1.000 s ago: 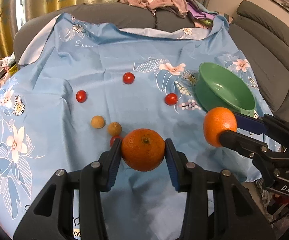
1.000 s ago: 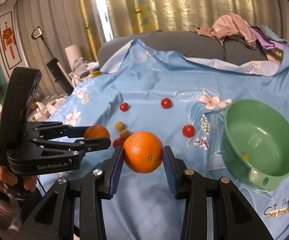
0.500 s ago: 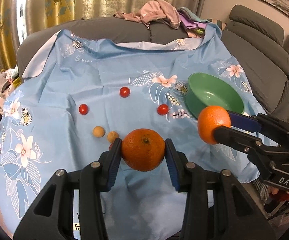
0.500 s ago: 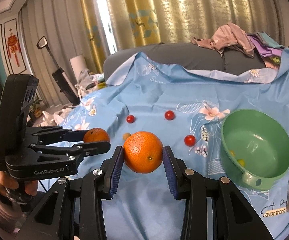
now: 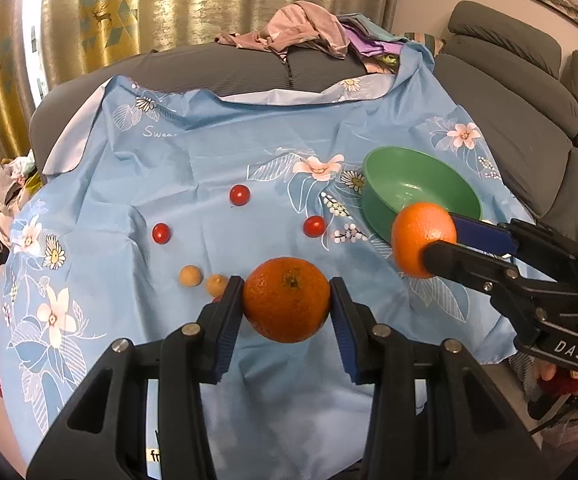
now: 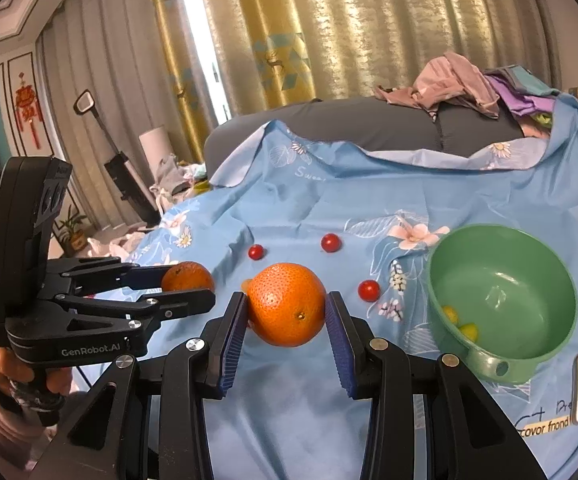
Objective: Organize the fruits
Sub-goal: 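Lift both mandarins and carry them over the green bowl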
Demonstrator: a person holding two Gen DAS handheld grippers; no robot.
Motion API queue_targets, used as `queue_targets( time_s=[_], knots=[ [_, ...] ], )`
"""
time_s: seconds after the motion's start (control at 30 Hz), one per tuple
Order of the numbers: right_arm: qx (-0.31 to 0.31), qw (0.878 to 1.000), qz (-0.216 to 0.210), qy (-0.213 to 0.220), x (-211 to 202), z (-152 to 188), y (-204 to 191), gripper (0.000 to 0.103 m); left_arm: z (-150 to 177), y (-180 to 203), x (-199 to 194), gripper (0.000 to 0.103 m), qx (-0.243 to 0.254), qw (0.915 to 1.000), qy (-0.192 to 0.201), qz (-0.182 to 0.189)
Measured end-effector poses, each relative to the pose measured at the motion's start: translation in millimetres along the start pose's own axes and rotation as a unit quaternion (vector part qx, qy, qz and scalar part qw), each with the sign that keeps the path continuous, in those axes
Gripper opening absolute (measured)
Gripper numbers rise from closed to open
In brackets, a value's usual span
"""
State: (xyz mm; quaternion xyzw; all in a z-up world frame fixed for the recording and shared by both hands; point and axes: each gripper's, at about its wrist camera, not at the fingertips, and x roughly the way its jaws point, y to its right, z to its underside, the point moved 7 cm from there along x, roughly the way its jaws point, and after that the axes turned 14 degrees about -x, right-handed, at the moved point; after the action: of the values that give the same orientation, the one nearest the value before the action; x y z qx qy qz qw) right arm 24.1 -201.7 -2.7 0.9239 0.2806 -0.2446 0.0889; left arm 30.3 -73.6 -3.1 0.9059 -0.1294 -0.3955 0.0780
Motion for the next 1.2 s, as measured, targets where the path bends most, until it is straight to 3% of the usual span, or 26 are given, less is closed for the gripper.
queue_targets(
  time_s=[0.57, 1.2],
  knots=[
    [0.035, 0.999, 0.023, 0.014, -11.1, 8.8, 36.0, 0.041, -13.7, 35.4, 19.5, 0.042, 0.045, 0.9989, -0.01, 0.004],
    [0.079, 0.995, 0.06, 0.026, -24.6, 23.3, 87.4, 0.041, -21.7, 102.9, 55.8, 0.042, 0.114, 0.9925, -0.031, 0.03]
  ],
)
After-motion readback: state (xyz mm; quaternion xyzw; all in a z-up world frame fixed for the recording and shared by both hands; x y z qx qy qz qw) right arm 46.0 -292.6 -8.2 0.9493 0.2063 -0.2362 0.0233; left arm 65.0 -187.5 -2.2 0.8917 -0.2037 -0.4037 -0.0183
